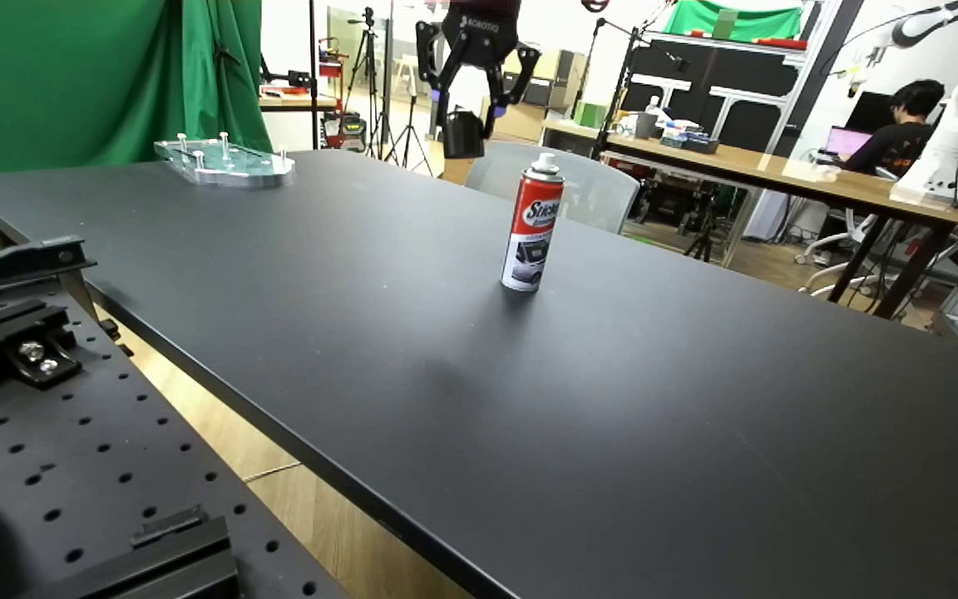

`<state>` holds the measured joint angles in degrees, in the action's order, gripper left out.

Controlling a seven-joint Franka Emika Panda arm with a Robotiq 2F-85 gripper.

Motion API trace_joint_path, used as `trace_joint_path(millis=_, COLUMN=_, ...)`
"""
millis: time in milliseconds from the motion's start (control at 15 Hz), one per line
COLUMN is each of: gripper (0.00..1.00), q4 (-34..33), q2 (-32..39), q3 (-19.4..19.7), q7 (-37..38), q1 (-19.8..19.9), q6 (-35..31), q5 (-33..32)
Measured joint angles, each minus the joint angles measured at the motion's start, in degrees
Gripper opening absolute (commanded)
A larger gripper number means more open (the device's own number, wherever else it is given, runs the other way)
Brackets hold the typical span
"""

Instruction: Take the black lid from the top of the can and put it on the table

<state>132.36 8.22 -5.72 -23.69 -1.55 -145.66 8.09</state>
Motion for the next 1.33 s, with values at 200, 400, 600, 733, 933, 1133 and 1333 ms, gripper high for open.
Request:
trace_joint_path(millis=200, gripper=0.33, q4=2.88, q2=2.3, q3=-0.89, q7=-0.06, q1=-0.05, q6=-4.91, q5=-0.06)
trace_joint_path(millis=400, gripper=0.33, q4=5.03, q2=5.6, q3=-1.19, q7=0.01, q1=-0.04, q6=-9.39, q5=-0.28)
trace_joint_path(millis=600, gripper=0.33, q4=5.87, q2=9.31, q3=-1.63, q7=0.17, q1=0.15, q6=-12.53, q5=-0.05)
trace_joint_path(millis=733, gripper=0.33, q4=5.89, q2=11.45, q3=-2.93, q7=0.36, q1=1.1, q6=-14.51, q5=1.54)
trace_joint_path(millis=933, gripper=0.33, q4=5.87, q2=13.81, q3=-6.79, q7=0.34, q1=4.23, q6=-18.08, q5=6.42)
trace_joint_path(millis=1133, gripper=0.85, q4=5.86, q2=15.05, q3=-10.7, q7=0.35, q1=7.73, q6=-21.32, q5=9.32)
trace_joint_path(millis=1333, gripper=0.99, q4=5.86, q2=15.78, q3=-12.29, q7=0.37, q1=9.69, q6=-23.0, q5=9.46)
